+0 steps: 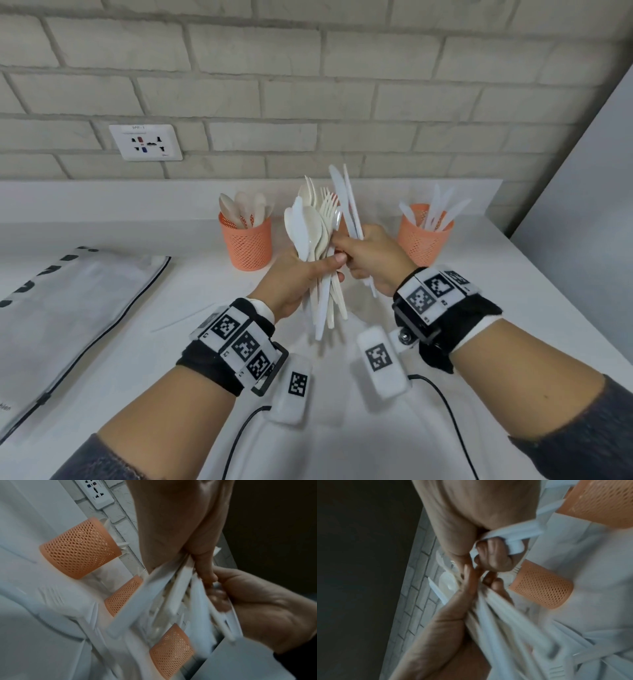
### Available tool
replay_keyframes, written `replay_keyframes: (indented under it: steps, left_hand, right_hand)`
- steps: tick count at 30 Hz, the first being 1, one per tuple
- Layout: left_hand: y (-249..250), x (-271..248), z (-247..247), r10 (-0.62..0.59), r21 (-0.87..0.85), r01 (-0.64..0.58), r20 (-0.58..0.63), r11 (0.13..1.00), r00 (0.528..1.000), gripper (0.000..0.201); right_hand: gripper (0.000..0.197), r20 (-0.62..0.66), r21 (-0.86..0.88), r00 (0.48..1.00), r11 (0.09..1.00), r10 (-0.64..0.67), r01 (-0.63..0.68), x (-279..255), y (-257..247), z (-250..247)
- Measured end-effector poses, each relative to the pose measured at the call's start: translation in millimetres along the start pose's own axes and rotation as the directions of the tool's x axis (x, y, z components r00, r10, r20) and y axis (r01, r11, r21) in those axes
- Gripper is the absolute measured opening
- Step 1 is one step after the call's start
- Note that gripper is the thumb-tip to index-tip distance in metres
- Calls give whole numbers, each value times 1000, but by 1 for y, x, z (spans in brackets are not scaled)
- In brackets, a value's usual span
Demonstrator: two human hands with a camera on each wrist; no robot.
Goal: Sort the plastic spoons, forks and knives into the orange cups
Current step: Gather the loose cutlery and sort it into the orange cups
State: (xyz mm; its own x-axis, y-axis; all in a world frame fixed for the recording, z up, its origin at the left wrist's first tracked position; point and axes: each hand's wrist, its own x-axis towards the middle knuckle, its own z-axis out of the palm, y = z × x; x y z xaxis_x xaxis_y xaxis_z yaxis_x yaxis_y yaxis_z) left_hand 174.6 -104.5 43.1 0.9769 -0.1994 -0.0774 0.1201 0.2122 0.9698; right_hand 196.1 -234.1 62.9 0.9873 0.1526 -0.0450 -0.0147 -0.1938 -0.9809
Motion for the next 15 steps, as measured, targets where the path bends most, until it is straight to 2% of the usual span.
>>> replay_keyframes:
  steps: [4,7,9,11,13,14,15]
  left_hand:
    - [0,8,6,22,-31,-22,-10,999,1000,12]
    - [0,18,10,-8,-84,3,-55,996,998,10]
    - [-1,24,10,-29,-101,23,-57,995,998,12]
    - [-2,28,9,-45,-110,41,-41,993,998,14]
    - [-4,32,9,-45,-137,40,-29,990,999,16]
    - [-4,33,10,-43,-153,40,-20,987,999,16]
    - [-5,35,10,-44,-160,42,-12,986,999,16]
  right_hand:
    - [13,-183,112,982,992,-40,61,8,2,-1]
    - [18,-343,103,937,989,-65,107,22,-1,-28]
    - [10,-443,176,894,972,-66,159,33,-9,-55]
    - [12,-554,139,819,953,-150,268,46,-18,-85]
    - [14,-651,-43,691,924,-314,379,60,-24,-112]
    - [15,-667,-118,648,911,-368,395,68,-21,-123]
    - [15,-669,-166,633,908,-390,384,76,-15,-131]
